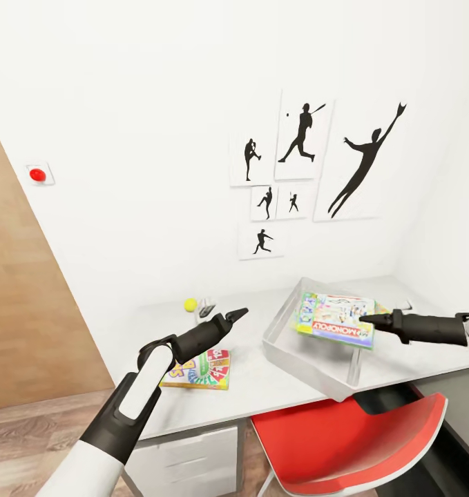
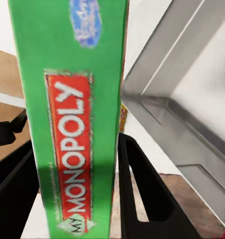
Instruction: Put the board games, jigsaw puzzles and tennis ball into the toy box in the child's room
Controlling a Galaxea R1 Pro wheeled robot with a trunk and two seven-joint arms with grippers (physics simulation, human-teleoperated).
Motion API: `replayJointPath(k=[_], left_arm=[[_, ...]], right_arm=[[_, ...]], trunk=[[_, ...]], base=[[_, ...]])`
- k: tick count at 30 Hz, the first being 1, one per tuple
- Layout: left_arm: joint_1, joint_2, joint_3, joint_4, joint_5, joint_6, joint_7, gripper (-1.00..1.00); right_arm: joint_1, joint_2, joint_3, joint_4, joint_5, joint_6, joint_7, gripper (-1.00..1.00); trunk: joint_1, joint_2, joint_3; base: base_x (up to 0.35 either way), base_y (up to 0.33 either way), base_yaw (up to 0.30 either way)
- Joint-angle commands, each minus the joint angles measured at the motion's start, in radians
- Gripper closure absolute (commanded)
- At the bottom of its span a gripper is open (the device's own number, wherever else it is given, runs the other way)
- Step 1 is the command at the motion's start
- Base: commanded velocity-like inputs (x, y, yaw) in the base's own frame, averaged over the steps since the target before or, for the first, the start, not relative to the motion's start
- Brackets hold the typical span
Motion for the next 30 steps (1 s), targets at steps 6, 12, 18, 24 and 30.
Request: replayJointPath(k=[6,12,18,24,30], left_arm=[[-0.004,-0.001,0.001,0.013,0.003,0.004,0.001,-1.00],[-0.012,-0.003,0.000,0.028,0.003,0.004,0.001,-1.00],[-0.016,-0.003,0.000,0.036,0.003,0.004,0.001,-1.00],[-0.017,-0.003,0.001,0.040,0.008,0.003,-0.006,-1.00],[-0.016,-0.003,0.001,0.040,0.011,0.002,-0.011,-1.00]], right_arm=[[-0.073,-0.031,0.236,0.037,-0.299,0.002,-0.001,1.00],[-0.103,0.000,0.304,0.063,-0.394,0.002,-0.048,1.00],[-0.127,0.019,0.318,0.099,-0.424,0.002,-0.139,1.00],[-0.146,0.050,0.318,0.183,-0.437,0.002,-0.203,1.00],[-0.175,0.062,0.317,0.267,-0.440,0.002,-0.222,1.00]], trunk=[[0.001,-0.002,-0.002],[0.001,-0.002,-0.002],[0.001,-0.002,-0.002],[0.001,-0.002,-0.002],[0.001,-0.002,-0.002]], base=[[0.000,0.000,0.000],[0.000,0.000,0.000],[0.000,0.000,0.000],[0.000,0.000,0.000],[0.000,0.000,0.000]])
